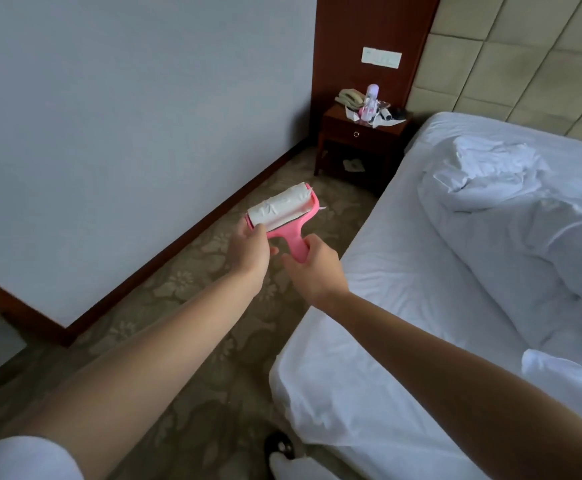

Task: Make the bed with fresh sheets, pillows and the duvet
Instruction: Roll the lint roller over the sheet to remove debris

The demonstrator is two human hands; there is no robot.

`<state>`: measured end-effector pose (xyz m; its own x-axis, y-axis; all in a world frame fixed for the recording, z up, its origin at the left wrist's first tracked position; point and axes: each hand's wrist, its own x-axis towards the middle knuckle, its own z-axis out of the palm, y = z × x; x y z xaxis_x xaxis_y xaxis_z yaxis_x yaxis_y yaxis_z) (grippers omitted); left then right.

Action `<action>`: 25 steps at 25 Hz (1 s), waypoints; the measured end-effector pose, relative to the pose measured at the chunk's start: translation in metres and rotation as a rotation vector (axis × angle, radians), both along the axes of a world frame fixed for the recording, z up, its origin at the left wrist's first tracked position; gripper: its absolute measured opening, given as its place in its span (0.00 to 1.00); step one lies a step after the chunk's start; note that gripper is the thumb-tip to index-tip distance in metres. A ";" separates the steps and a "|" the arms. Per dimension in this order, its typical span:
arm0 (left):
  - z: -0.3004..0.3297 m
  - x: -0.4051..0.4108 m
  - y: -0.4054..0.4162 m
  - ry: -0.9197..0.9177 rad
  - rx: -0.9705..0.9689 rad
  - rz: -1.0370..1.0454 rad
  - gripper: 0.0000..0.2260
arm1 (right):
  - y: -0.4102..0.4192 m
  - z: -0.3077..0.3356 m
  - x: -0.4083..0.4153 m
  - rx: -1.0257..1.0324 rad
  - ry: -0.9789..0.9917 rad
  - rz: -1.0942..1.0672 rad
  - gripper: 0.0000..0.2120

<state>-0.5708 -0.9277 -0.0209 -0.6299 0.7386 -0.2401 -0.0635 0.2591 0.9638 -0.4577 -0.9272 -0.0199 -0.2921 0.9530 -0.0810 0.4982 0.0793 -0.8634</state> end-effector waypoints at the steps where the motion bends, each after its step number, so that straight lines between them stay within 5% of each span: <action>1: -0.005 -0.019 0.019 0.010 -0.005 -0.021 0.19 | 0.018 -0.005 -0.019 -0.002 -0.001 -0.010 0.04; 11: -0.032 -0.189 0.204 0.061 -0.059 -0.027 0.17 | 0.201 -0.034 -0.184 -0.057 -0.003 -0.020 0.04; 25: -0.008 -0.275 0.501 0.005 0.006 -0.268 0.18 | 0.457 -0.001 -0.276 0.038 -0.085 -0.288 0.04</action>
<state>-0.8455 -0.4271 -0.0286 -0.4125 0.8808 -0.2327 0.0110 0.2602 0.9655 -0.7333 -0.4700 -0.0208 -0.0028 0.9984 -0.0557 0.5749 -0.0440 -0.8170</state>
